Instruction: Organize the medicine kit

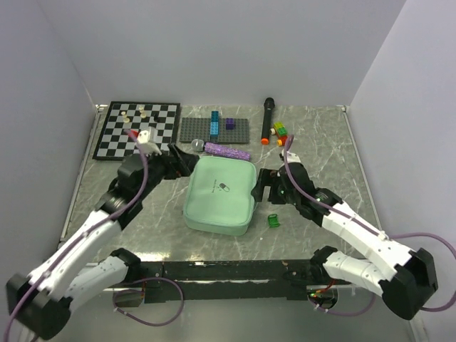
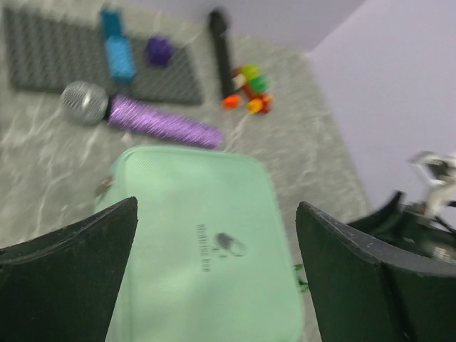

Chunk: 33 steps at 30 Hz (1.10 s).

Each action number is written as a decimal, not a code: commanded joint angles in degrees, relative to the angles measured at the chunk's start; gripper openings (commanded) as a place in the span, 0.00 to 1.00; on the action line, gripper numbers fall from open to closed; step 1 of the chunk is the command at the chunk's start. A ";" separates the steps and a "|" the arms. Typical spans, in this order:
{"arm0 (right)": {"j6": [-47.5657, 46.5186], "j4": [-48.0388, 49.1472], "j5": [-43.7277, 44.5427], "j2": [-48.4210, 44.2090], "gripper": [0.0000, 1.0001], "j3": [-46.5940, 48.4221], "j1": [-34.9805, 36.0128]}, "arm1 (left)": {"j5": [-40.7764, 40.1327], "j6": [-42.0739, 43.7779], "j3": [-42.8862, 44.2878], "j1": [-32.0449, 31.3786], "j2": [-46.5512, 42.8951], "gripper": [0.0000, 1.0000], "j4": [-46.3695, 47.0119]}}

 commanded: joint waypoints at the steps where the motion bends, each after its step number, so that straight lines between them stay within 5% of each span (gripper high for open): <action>1: 1.92 9.64 -9.40 3.52 1.00 -1.35 -5.94 | 9.37 -3.36 -2.07 5.25 6.86 0.96 5.27; 5: 1.92 14.57 -16.44 10.72 1.00 0.93 -10.16 | 10.44 -4.86 -4.69 5.69 7.59 0.97 6.32; 13: -0.01 18.54 -25.31 29.88 0.99 11.47 -11.13 | 3.41 -7.14 -12.26 5.78 -8.66 0.96 1.24; 19: -2.73 24.16 -35.77 38.59 0.88 16.57 -11.05 | 2.18 -7.14 -11.30 5.96 -15.18 0.96 -5.18; 24: -6.07 21.71 -39.47 43.60 0.88 23.59 -9.38 | 2.18 -6.79 -9.89 5.96 -16.32 0.96 -7.91; 27: -7.22 15.56 -32.92 43.53 0.89 27.47 -8.50 | 0.26 -6.53 -9.28 5.96 -16.33 0.96 -8.79; 33: -7.13 8.89 -10.43 25.71 0.95 23.43 -8.32 | -2.66 -6.62 -6.73 6.22 -12.12 0.96 -7.48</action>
